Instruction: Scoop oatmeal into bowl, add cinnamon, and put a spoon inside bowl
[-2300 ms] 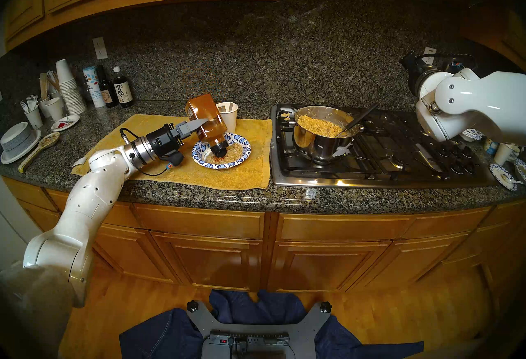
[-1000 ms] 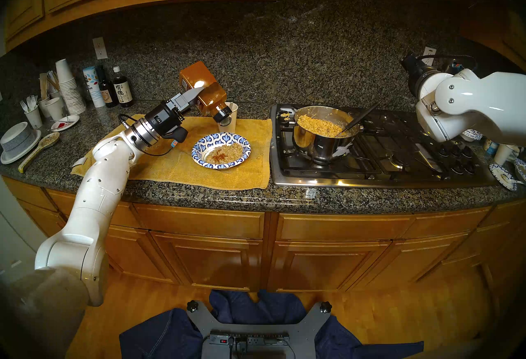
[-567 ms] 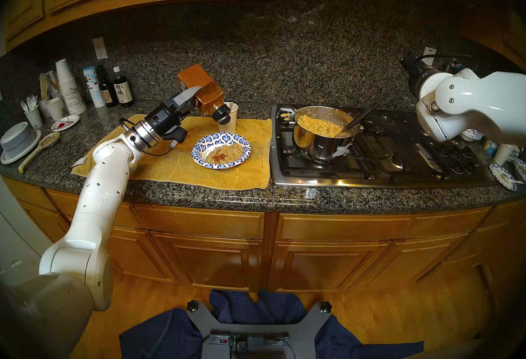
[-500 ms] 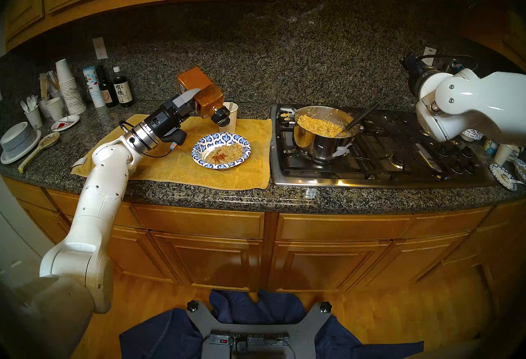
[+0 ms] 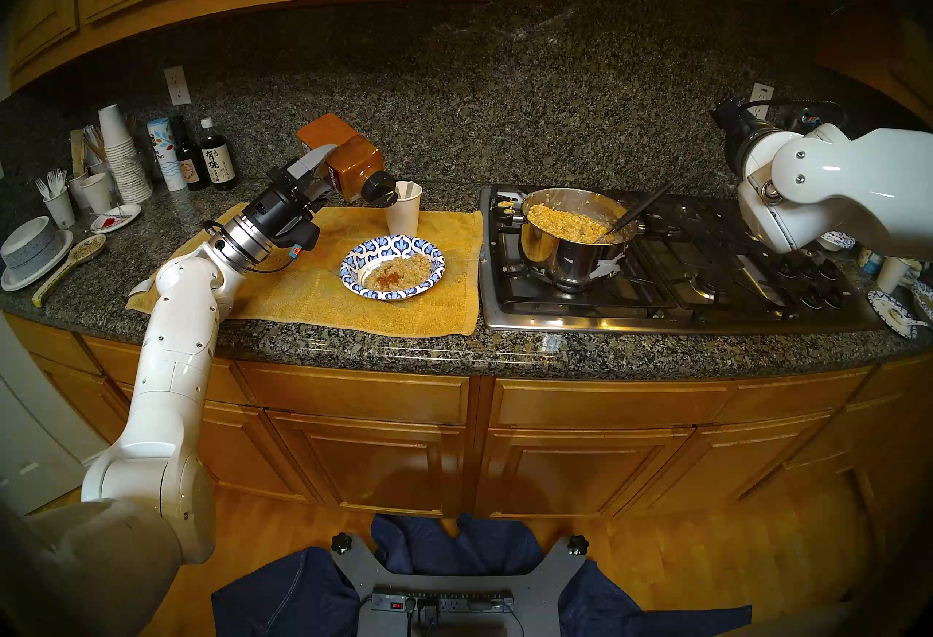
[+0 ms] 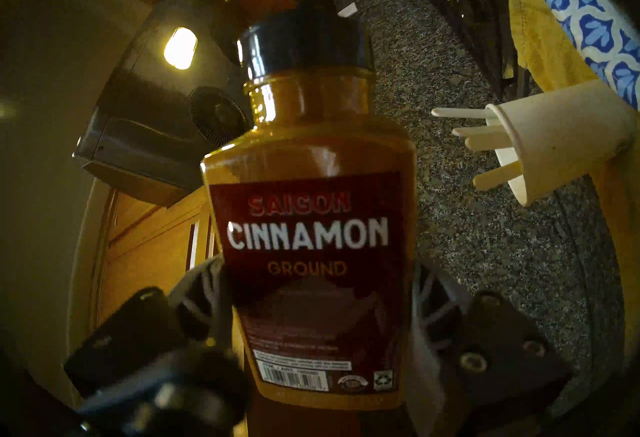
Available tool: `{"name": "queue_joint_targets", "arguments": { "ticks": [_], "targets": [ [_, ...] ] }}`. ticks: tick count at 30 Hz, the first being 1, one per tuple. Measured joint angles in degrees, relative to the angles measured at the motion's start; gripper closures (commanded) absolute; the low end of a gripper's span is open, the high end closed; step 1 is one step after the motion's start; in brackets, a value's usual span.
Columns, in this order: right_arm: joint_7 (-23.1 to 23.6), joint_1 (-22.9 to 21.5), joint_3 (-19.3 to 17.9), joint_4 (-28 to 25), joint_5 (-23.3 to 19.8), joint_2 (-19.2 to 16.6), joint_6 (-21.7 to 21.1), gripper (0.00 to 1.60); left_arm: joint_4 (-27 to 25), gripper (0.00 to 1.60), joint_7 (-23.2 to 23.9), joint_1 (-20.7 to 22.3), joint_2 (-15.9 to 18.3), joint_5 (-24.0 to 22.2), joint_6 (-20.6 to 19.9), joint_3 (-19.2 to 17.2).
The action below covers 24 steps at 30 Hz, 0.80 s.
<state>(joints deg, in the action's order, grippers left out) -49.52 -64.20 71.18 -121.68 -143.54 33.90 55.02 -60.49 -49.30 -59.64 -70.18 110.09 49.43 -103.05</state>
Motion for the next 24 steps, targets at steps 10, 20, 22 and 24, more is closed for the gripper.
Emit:
{"name": "queue_joint_targets", "arguments": {
  "ticks": [10,20,22,24],
  "targets": [
    [0.06,0.05,0.23,0.01,-0.64,0.03,0.00,0.00,0.84,1.60,5.28,-0.06,-2.95,-3.46,2.91,-4.62],
    [0.09,0.12,0.50,0.01,-1.26,0.11,0.00,0.00,2.67,1.60,10.97,-0.22,-6.00,-5.69,4.39,-8.15],
    [0.09,0.14,0.55,0.01,-1.38,0.14,0.00,0.00,2.96,1.60,12.07,-0.20,-6.52,-5.98,4.52,-8.69],
    [0.09,0.15,0.59,0.01,-1.47,0.17,0.00,0.00,3.22,1.60,13.06,-0.15,-7.00,-6.25,4.61,-9.20]
  ]
}}
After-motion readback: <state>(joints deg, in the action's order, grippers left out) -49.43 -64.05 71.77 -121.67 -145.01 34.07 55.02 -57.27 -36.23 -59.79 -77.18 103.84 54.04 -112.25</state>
